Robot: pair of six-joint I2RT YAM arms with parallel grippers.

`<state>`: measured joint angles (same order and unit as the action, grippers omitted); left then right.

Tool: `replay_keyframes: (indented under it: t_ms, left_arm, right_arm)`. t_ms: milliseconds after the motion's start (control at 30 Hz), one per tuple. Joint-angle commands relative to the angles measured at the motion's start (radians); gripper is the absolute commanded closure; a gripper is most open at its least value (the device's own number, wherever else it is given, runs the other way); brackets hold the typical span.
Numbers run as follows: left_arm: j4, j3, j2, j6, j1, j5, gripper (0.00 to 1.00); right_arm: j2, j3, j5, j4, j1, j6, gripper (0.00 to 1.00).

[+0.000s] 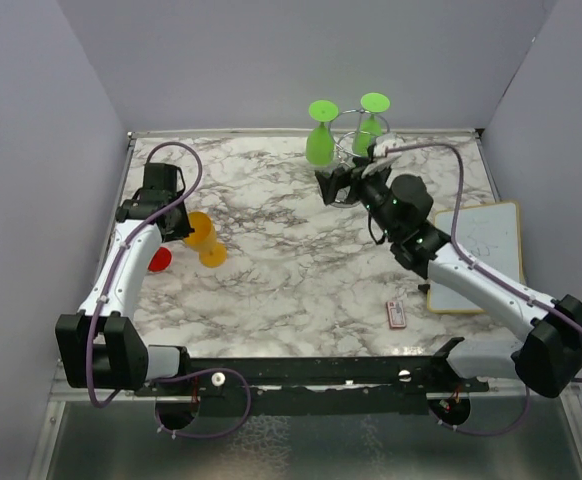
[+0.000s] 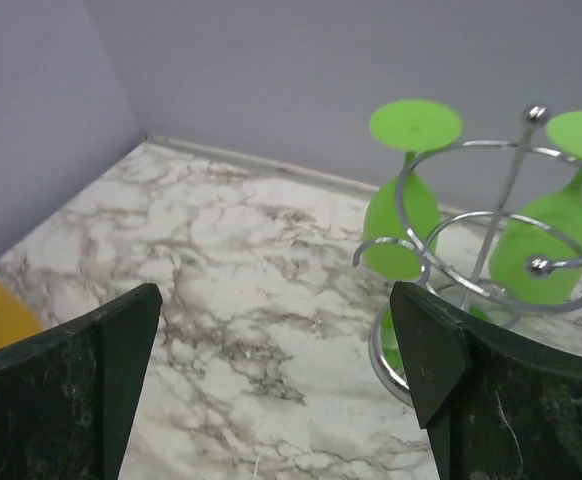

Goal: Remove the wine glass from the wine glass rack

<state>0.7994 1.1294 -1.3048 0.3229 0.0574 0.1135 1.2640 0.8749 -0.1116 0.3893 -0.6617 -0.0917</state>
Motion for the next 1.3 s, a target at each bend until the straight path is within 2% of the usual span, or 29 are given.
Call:
replay_keyframes:
  t_ms: [0, 267, 533, 767, 900, 1033, 1267]
  left_arm:
    - [-0.077, -0.039, 0.017, 0.038, -0.023, 0.054, 1.00]
    - [-0.065, -0.030, 0.046, 0.042, -0.052, 0.123, 1.00]
    - [-0.005, -0.022, 0.066, 0.038, -0.056, 0.148, 1.00]
    - [-0.004, -0.028, 0.024, 0.022, -0.059, 0.142, 0.92]
    - [-0.004, -0.014, 0.026, 0.018, -0.060, 0.128, 0.78]
    - [-0.004, 0.014, 0.048, 0.007, -0.060, 0.109, 0.57]
    - [0.015, 0.097, 0.137, 0.003, -0.060, 0.032, 0.38]
  right_arm:
    - [0.036, 0.178, -0.203, -0.421, -0.001, -0.103, 0.00]
    - [-0.076, 0.087, -0.147, -0.340, 0.014, -0.113, 0.00]
    - [-0.077, 0.091, -0.153, -0.361, 0.036, -0.110, 0.00]
    - [-0.084, 0.102, -0.136, -0.374, 0.050, -0.122, 0.00]
    - [-0.083, 0.132, -0.143, -0.394, 0.058, -0.120, 0.00]
    - [-0.088, 0.154, -0.139, -0.409, 0.065, -0.117, 0.00]
    - [-0.125, 0.174, -0.158, -0.438, 0.071, -0.108, 0.00]
